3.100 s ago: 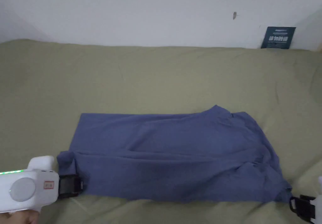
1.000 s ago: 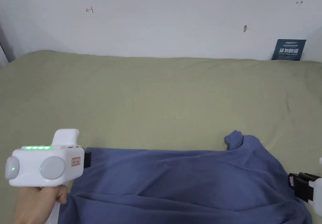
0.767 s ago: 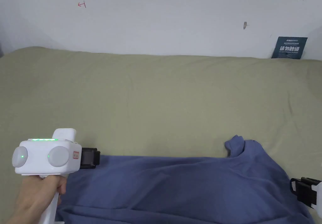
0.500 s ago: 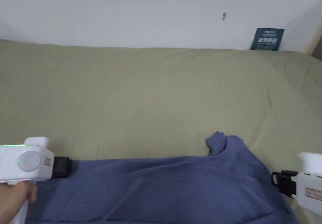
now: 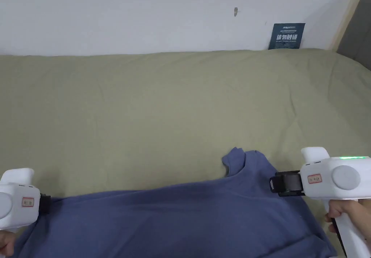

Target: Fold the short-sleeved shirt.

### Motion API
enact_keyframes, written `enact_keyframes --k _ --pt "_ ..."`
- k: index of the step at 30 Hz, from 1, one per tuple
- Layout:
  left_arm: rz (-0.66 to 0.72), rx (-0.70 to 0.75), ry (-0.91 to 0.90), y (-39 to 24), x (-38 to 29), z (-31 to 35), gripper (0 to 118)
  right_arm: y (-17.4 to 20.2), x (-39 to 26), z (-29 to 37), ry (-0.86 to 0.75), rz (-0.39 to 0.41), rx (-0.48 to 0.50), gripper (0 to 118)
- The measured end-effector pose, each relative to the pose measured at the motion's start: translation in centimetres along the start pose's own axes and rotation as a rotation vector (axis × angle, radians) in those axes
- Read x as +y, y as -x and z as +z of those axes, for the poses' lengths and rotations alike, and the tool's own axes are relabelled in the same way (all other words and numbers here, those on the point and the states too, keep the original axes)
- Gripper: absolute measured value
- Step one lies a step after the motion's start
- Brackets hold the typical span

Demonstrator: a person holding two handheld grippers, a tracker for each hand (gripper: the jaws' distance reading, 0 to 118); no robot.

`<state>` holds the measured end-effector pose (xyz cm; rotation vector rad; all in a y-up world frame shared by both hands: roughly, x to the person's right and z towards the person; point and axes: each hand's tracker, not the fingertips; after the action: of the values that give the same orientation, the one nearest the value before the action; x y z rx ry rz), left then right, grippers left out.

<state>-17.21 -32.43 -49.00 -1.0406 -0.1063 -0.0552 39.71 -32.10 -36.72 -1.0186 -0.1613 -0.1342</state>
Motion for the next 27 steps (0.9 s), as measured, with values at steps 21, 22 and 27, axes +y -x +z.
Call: enact_keyframes --k 21,22,27 --pt "0.037 -0.088 -0.13 4.2 -4.7 12.9 1 -2.2 -5.8 14.3 -0.188 -0.044 0.163 5" --pt "0.037 -0.088 -0.134 4.4 -5.6 13.7 1 -2.2 -6.6 15.2 -0.202 -0.044 0.165 5" --pt "0.039 -0.114 -0.184 5.8 -11.4 17.8 1 -1.2 -12.0 20.6 -0.242 -0.021 0.181 5"
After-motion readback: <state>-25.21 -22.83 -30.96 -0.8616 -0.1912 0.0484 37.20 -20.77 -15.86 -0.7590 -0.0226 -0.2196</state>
